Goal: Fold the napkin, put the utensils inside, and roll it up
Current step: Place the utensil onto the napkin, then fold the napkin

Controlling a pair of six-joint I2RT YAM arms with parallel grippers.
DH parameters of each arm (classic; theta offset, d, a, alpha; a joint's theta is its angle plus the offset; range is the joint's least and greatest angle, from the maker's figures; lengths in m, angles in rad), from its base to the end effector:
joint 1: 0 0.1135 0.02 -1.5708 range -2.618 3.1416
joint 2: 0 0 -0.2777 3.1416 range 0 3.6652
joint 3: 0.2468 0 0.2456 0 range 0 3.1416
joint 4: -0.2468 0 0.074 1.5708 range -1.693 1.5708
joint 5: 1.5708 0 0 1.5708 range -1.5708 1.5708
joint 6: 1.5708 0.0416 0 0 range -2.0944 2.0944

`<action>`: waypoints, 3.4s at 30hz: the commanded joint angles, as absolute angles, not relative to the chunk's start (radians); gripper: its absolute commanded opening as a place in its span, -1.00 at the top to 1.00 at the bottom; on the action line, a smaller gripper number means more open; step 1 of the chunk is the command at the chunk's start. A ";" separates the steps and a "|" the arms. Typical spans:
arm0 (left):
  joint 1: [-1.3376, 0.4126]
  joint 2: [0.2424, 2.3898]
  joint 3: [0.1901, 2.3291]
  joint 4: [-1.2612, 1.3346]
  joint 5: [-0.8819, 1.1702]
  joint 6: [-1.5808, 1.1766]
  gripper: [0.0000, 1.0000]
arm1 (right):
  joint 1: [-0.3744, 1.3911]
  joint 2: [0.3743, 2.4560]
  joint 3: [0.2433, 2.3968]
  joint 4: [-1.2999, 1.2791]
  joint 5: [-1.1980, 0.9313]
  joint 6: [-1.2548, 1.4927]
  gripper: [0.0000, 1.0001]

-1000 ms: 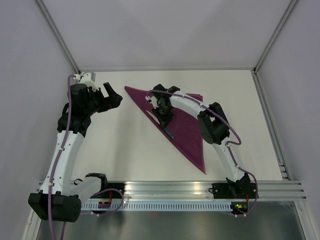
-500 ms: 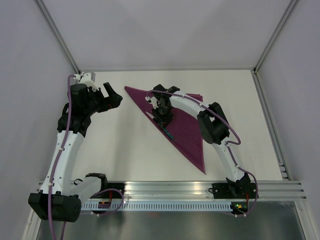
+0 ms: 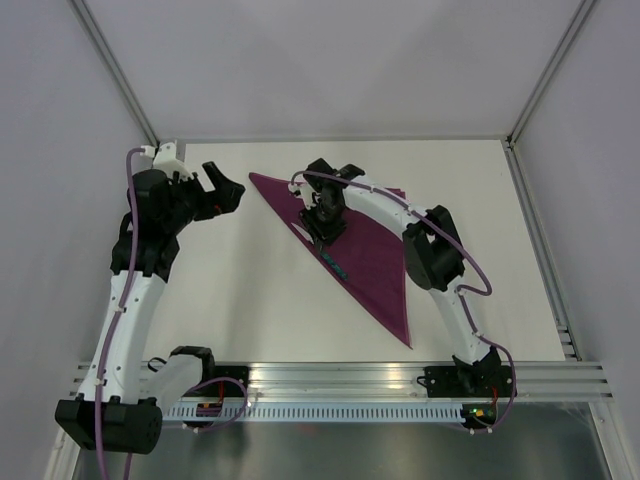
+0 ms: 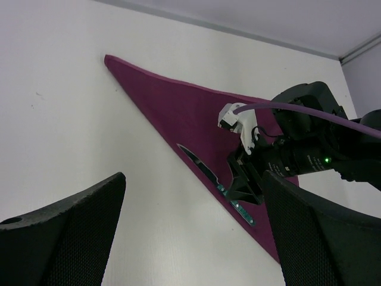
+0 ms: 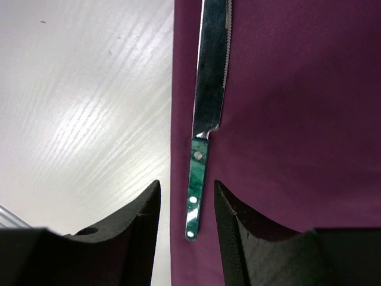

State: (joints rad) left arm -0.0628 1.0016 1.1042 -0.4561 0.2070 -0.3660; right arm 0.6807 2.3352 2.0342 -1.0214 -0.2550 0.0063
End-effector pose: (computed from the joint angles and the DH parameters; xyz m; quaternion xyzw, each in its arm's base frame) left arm 0.2078 -0.0216 0.3918 -0.0648 0.8156 -0.2038 0.5376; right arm 0.3707 0.3137 0.1899 -0.3405 0.9236 0.1602 0.0732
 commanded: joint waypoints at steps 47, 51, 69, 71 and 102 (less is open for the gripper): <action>-1.609 1.827 0.756 0.789 -0.402 0.422 -0.55 | -0.138 1.779 1.661 -0.614 -0.474 0.143 -0.02; -1.615 1.851 0.767 0.762 -0.393 0.416 -0.48 | -0.140 1.781 1.661 -0.614 -0.469 0.141 -0.01; -1.620 1.986 0.841 0.793 -0.407 0.468 -0.18 | -0.147 1.787 1.663 -0.617 -0.476 0.146 0.10; -1.618 1.996 0.844 0.793 -0.405 0.469 -0.16 | -0.149 1.786 1.663 -0.618 -0.477 0.147 0.12; -1.569 2.026 0.848 0.861 -0.442 0.528 0.40 | -0.163 1.795 1.654 -0.617 -0.491 0.153 0.28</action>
State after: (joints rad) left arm -1.5784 2.0197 0.8356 0.8040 -0.4385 0.4858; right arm -0.1555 1.7836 1.6302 -0.6422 -0.4755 0.1329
